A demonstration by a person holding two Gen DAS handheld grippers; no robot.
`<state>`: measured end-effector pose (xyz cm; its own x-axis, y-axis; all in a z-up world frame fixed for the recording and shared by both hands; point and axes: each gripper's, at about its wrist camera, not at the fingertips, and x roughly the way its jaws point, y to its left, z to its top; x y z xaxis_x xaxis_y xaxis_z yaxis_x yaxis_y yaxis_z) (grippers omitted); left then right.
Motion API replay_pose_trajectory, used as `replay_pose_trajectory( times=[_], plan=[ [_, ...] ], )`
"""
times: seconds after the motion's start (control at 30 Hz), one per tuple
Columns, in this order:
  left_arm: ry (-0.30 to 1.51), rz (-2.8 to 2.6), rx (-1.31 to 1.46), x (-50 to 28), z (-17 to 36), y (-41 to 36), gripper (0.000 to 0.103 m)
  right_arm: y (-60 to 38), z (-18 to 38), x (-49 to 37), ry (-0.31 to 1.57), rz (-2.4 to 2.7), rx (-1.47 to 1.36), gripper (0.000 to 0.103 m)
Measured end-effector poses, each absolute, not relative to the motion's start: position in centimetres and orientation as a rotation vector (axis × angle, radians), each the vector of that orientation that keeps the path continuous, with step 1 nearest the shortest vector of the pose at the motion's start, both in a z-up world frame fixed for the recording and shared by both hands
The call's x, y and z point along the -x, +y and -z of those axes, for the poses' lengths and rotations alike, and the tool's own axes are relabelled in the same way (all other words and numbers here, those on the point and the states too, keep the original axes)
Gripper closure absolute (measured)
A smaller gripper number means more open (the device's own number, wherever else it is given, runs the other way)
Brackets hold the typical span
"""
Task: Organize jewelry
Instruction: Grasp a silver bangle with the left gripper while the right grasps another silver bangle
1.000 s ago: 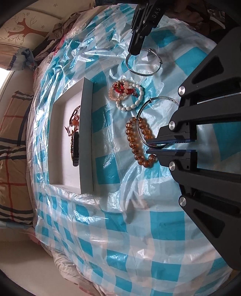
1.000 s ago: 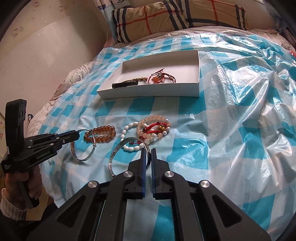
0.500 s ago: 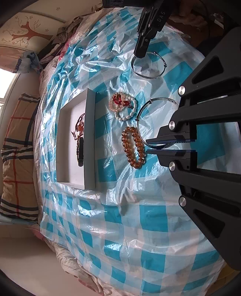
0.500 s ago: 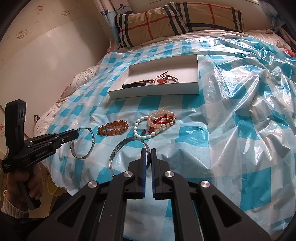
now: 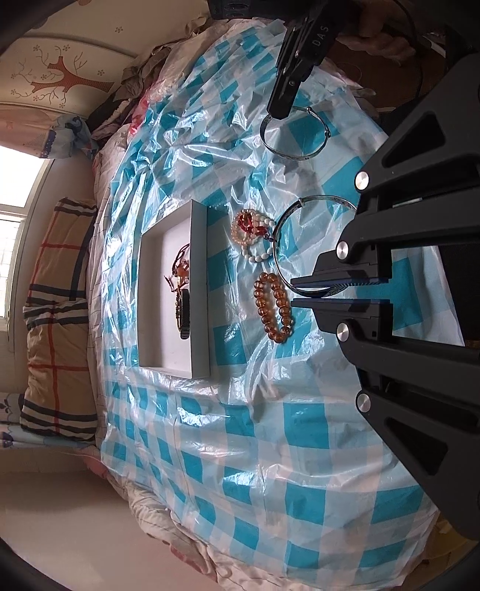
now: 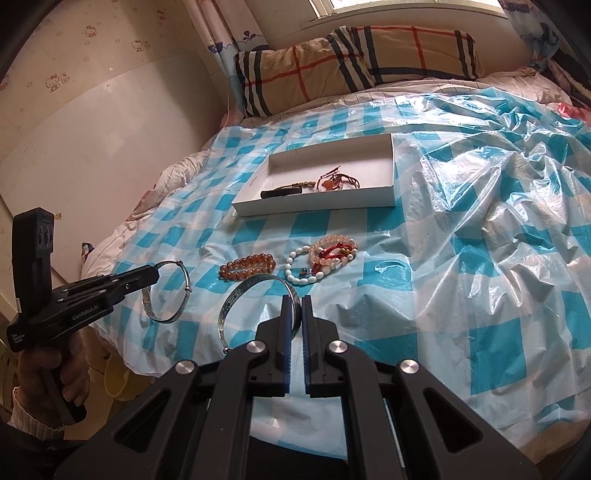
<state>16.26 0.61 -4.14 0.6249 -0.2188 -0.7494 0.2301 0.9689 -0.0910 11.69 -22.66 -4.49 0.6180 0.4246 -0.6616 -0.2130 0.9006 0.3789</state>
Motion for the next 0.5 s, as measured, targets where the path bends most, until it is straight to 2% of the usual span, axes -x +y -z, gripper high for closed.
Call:
replay_pose_trajectory(
  times=[0.5],
  plan=[
    [0.747,0.244,-0.061,-12.4,-0.3,0.0,0.098,-22.2,-1.0,-8.5,0.698,-0.421,-0.293,0.097]
  ],
)
